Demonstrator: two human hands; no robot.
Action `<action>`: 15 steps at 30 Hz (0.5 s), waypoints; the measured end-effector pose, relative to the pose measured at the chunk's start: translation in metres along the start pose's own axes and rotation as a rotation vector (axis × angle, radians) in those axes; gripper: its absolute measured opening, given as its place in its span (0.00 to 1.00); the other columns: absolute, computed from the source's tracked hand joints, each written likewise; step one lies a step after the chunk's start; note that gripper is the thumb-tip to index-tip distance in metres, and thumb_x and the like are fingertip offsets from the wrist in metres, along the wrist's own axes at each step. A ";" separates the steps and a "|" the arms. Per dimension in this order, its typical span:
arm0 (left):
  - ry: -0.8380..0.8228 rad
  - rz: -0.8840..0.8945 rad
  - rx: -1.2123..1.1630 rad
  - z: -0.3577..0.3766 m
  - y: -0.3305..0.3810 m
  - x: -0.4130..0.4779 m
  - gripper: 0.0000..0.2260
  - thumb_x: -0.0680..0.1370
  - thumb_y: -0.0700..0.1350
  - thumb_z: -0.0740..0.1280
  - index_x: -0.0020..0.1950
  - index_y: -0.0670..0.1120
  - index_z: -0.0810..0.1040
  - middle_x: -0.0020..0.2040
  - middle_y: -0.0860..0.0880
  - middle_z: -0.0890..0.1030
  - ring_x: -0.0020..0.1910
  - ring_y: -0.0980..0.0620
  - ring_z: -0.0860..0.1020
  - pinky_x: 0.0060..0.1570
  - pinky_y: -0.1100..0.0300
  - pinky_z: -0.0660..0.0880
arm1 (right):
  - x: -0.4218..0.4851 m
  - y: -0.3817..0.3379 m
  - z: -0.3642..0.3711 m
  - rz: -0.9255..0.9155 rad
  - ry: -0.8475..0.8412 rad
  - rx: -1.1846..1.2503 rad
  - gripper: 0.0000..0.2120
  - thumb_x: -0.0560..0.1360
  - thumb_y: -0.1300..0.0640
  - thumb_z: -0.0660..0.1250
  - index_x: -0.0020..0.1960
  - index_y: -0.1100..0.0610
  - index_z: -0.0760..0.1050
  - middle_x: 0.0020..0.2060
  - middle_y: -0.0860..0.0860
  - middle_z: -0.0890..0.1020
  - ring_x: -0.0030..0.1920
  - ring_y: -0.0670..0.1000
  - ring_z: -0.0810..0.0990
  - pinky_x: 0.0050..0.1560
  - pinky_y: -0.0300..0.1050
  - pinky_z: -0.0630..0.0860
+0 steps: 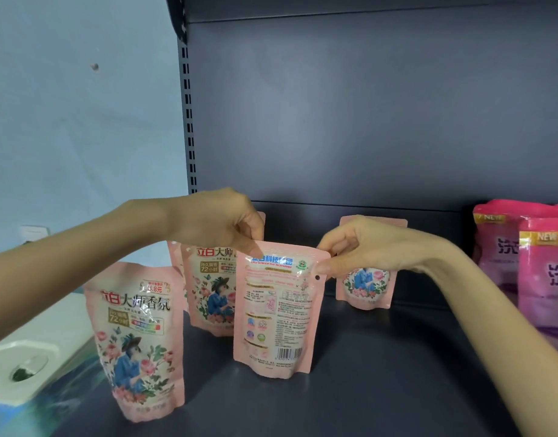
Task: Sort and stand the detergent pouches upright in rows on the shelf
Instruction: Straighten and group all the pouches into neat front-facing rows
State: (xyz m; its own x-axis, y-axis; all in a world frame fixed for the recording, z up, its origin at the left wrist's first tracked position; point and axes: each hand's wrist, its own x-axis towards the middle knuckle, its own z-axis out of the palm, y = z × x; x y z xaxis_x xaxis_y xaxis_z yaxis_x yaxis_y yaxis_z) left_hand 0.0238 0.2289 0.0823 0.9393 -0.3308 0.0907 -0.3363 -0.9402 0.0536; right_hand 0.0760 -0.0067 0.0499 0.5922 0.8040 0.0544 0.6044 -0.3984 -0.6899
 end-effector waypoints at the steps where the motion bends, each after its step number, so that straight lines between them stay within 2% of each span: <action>1: 0.014 0.012 0.013 0.002 -0.001 0.001 0.06 0.73 0.53 0.70 0.44 0.52 0.82 0.41 0.55 0.84 0.41 0.56 0.82 0.46 0.51 0.79 | 0.001 0.001 0.000 -0.013 0.025 0.000 0.03 0.73 0.59 0.69 0.44 0.52 0.81 0.43 0.48 0.86 0.44 0.45 0.83 0.45 0.33 0.76; 5: 0.020 0.044 -0.053 0.003 0.003 0.004 0.06 0.73 0.50 0.70 0.45 0.49 0.83 0.42 0.55 0.84 0.40 0.61 0.81 0.46 0.57 0.79 | 0.005 0.010 -0.005 -0.042 0.144 0.013 0.03 0.74 0.60 0.69 0.44 0.57 0.82 0.42 0.52 0.86 0.44 0.48 0.84 0.46 0.36 0.79; 9: 0.063 0.078 -0.097 0.002 0.008 0.012 0.07 0.74 0.47 0.69 0.45 0.45 0.84 0.42 0.53 0.85 0.39 0.60 0.81 0.43 0.61 0.78 | 0.008 0.021 -0.011 -0.058 0.252 0.026 0.06 0.74 0.61 0.68 0.48 0.63 0.81 0.44 0.55 0.85 0.46 0.51 0.84 0.49 0.40 0.80; 13: 0.076 0.082 -0.089 0.003 0.008 0.024 0.06 0.74 0.47 0.70 0.44 0.45 0.83 0.39 0.52 0.84 0.37 0.58 0.81 0.42 0.59 0.77 | 0.012 0.030 -0.014 -0.080 0.349 0.069 0.06 0.74 0.59 0.68 0.46 0.61 0.81 0.44 0.53 0.85 0.45 0.49 0.83 0.48 0.40 0.81; 15: 0.058 0.073 -0.123 0.002 0.010 0.029 0.06 0.74 0.47 0.69 0.45 0.45 0.83 0.40 0.51 0.85 0.37 0.58 0.81 0.42 0.62 0.78 | 0.014 0.036 -0.014 -0.087 0.399 0.131 0.04 0.75 0.60 0.67 0.45 0.59 0.80 0.43 0.52 0.85 0.44 0.46 0.83 0.44 0.38 0.80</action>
State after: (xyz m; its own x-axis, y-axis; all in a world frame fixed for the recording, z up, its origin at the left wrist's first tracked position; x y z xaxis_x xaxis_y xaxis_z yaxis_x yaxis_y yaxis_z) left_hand 0.0478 0.2099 0.0840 0.9079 -0.3892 0.1559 -0.4125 -0.8957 0.1661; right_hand 0.1131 -0.0155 0.0360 0.7175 0.5878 0.3737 0.6036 -0.2570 -0.7547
